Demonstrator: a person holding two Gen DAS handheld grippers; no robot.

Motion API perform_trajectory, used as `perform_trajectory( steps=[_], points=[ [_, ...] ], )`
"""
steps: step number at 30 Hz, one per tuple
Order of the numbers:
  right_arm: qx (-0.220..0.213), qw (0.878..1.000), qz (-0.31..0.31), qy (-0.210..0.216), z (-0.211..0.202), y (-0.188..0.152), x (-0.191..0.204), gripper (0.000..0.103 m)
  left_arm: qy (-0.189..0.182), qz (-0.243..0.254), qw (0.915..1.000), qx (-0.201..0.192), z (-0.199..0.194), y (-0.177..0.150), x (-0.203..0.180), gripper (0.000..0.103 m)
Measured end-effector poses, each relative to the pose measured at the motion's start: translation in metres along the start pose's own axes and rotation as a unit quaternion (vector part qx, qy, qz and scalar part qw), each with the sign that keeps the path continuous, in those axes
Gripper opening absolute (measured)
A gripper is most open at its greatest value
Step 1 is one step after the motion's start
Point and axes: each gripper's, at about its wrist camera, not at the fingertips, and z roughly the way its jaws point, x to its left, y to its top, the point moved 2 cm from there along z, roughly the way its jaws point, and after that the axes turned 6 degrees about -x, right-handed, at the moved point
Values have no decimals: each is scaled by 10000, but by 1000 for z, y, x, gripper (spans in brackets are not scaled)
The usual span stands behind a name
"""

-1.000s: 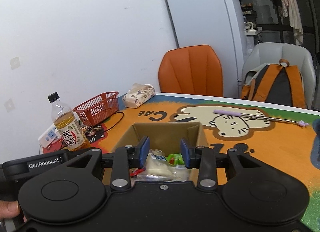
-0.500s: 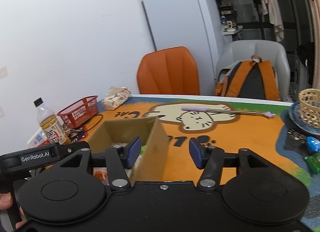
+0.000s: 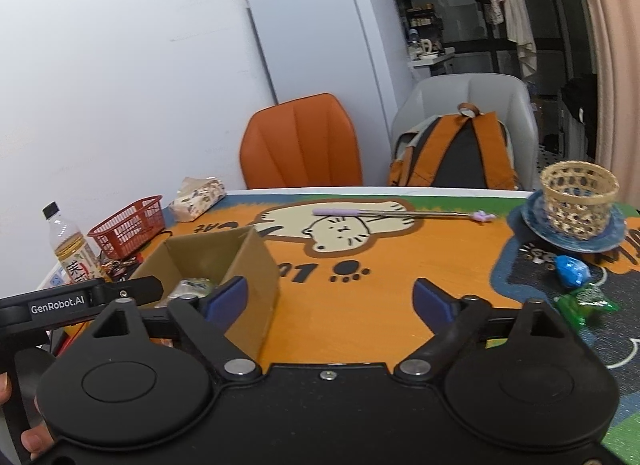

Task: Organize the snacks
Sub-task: 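Move both grippers back from the box toward the remaining snacks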

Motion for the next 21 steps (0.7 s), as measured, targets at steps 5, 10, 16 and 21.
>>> perform_trajectory(
  steps=[5,10,16,21],
  points=[
    [37,9998,103,-156,-8,-3,-22,97,-133,129,9998,108,6,-7,-21,93],
    [31,9988,263,-404,-18,-6,-48,98,-330,258,9990,122,8,-10,-44,93],
    [-43,9961,438,-767,-29,-8,-81,102,-545,394,9976,178,14,-17,-73,93],
    [-81,9933,544,-1017,-35,-10,-108,102,-685,481,9963,192,21,-22,-94,93]
  ],
)
